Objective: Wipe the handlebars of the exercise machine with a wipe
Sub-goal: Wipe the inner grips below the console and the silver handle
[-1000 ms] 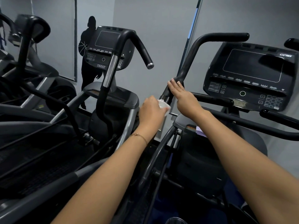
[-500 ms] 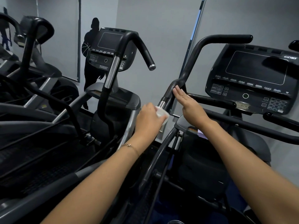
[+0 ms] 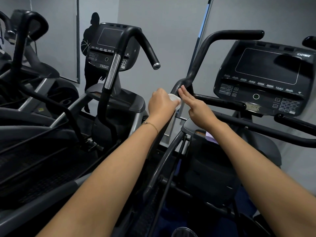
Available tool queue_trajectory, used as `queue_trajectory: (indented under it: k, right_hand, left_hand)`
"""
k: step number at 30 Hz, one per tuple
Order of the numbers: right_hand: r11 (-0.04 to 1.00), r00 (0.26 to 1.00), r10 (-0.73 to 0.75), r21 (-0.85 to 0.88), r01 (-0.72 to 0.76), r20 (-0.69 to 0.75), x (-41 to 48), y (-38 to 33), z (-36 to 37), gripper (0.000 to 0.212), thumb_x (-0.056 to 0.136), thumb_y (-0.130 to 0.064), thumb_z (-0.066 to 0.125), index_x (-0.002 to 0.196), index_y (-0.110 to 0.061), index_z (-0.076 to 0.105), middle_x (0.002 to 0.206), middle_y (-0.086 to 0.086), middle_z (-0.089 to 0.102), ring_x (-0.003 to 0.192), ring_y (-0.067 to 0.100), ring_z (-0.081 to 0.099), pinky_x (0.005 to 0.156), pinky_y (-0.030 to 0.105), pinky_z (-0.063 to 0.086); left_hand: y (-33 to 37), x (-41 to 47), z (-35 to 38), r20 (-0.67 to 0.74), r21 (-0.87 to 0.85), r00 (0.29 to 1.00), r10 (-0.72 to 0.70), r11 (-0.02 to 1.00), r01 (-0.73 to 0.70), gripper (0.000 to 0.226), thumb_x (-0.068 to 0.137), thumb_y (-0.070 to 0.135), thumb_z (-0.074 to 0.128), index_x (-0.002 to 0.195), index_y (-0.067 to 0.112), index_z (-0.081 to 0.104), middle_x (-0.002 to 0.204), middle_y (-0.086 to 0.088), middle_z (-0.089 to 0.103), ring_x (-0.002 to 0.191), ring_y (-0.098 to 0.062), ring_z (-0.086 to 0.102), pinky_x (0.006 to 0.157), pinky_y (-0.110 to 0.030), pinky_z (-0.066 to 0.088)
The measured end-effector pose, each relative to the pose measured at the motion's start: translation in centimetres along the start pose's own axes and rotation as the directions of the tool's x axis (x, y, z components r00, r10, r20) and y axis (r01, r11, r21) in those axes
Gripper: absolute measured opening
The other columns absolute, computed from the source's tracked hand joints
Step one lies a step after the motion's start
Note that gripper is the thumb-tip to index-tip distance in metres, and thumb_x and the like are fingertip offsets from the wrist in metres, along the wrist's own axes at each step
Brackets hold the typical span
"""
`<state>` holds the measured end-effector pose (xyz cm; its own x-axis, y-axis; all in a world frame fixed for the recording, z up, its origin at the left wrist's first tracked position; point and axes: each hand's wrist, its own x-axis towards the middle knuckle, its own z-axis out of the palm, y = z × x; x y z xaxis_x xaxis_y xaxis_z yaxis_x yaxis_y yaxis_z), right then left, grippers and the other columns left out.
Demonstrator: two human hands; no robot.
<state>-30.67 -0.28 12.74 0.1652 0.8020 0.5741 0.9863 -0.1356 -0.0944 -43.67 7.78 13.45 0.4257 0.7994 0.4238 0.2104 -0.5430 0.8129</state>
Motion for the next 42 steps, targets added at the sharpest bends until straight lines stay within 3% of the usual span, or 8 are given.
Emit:
queue_trajectory:
  k: [4, 8, 11, 16, 23, 30, 37, 42]
  right_hand:
    - [1.0, 1.0, -0.007, 0.003, 0.007, 0.002, -0.1, 0.1, 0.1, 0.088, 0.073, 0.02, 0.032, 0.146, -0.027, 0.022, 0.145, -0.026, 0.008, 0.138, 0.013, 0.03, 0.106, 0.029, 0.036]
    - [0.999, 1.0, -0.022, -0.03, 0.022, -0.005, -0.1, 0.2, 0.2, 0.089, 0.072, 0.019, 0.034, 0.147, -0.028, 0.022, 0.145, -0.027, 0.007, 0.133, 0.018, 0.04, 0.1, 0.032, 0.042]
    - [0.999, 1.0, -0.008, -0.047, 0.008, -0.003, -0.1, 0.2, 0.2, 0.088, 0.074, 0.017, 0.034, 0.147, -0.03, 0.02, 0.145, -0.027, 0.006, 0.127, 0.021, 0.046, 0.097, 0.037, 0.044]
    - [0.995, 1.0, 0.011, -0.104, -0.01, 0.003, -0.3, -0.2, 0.1, 0.085, 0.076, 0.016, 0.034, 0.147, -0.028, 0.018, 0.153, -0.017, 0.01, 0.12, 0.023, 0.051, 0.09, 0.026, 0.04]
    - [0.979, 0.999, 0.036, -0.2, -0.031, 0.022, -0.3, -0.9, -0.1, 0.083, 0.078, 0.014, 0.034, 0.148, -0.028, 0.016, 0.155, -0.013, 0.009, 0.104, 0.033, 0.055, 0.093, 0.039, 0.044]
    - [0.97, 0.996, 0.078, -0.232, -0.068, 0.034, -0.6, -1.8, -0.3, 0.08, 0.081, 0.012, 0.034, 0.148, -0.028, 0.014, 0.155, -0.014, 0.008, 0.092, 0.032, 0.056, 0.088, 0.035, 0.044]
    - [0.954, 0.992, 0.114, -0.285, -0.094, 0.056, -0.8, -2.6, -0.4, 0.079, 0.083, 0.01, 0.035, 0.149, -0.027, 0.012, 0.155, -0.013, 0.006, 0.079, 0.031, 0.054, 0.075, 0.033, 0.043]
    - [0.94, 0.985, 0.152, -0.32, -0.118, 0.085, -0.7, -3.3, -0.9, 0.078, 0.085, 0.008, 0.035, 0.149, -0.026, 0.008, 0.156, -0.012, 0.004, 0.078, 0.02, 0.047, 0.078, 0.033, 0.044]
  left_hand:
    - [-1.3, -1.1, -0.3, 0.016, 0.049, 0.999, 0.052, 0.997, -0.053, 0.046, 0.079, 0.029, 0.067, 0.112, 0.002, 0.052, 0.108, -0.009, 0.057, 0.092, -0.025, 0.057, 0.065, -0.027, 0.04]
    - [-0.9, -1.1, -0.5, 0.003, -0.019, 1.0, 0.028, 0.999, -0.028, 0.043, 0.077, 0.03, 0.067, 0.106, 0.002, 0.054, 0.093, -0.003, 0.051, 0.08, -0.02, 0.052, 0.052, -0.021, 0.036]
    - [-0.1, -0.7, -0.7, 0.016, -0.028, 1.0, 0.009, 1.0, -0.008, 0.038, 0.075, 0.033, 0.067, 0.098, 0.005, 0.056, 0.088, -0.003, 0.052, 0.076, -0.02, 0.052, 0.055, -0.024, 0.036]
    - [-1.9, -2.5, -1.2, 0.027, 0.004, 1.0, 0.005, 1.0, -0.005, 0.049, 0.079, 0.036, 0.069, 0.112, 0.003, 0.053, 0.106, -0.007, 0.059, 0.088, -0.02, 0.056, 0.066, -0.026, 0.041]
    - [-4.0, -5.5, -2.2, 0.023, 0.048, 1.0, 0.004, 0.999, -0.005, 0.051, 0.08, 0.038, 0.068, 0.116, 0.006, 0.052, 0.117, -0.008, 0.057, 0.105, -0.022, 0.056, 0.078, -0.028, 0.043]
    - [-6.0, -7.9, -3.3, 0.054, 0.089, 0.998, -0.008, 0.996, 0.003, 0.046, 0.081, 0.038, 0.067, 0.112, 0.008, 0.051, 0.114, -0.004, 0.055, 0.088, -0.014, 0.048, 0.072, -0.024, 0.038]
    - [-8.5, -10.9, -4.4, 0.091, 0.16, 0.996, 0.014, 0.987, -0.028, 0.046, 0.082, 0.038, 0.067, 0.114, 0.01, 0.05, 0.117, -0.001, 0.052, 0.102, -0.018, 0.054, 0.074, -0.023, 0.035]
    - [-9.4, -11.7, -6.2, 0.194, 0.135, 0.981, -0.032, 0.991, 0.005, 0.032, 0.081, 0.035, 0.069, 0.101, 0.016, 0.055, 0.098, 0.009, 0.05, 0.091, -0.009, 0.049, 0.069, -0.021, 0.037]
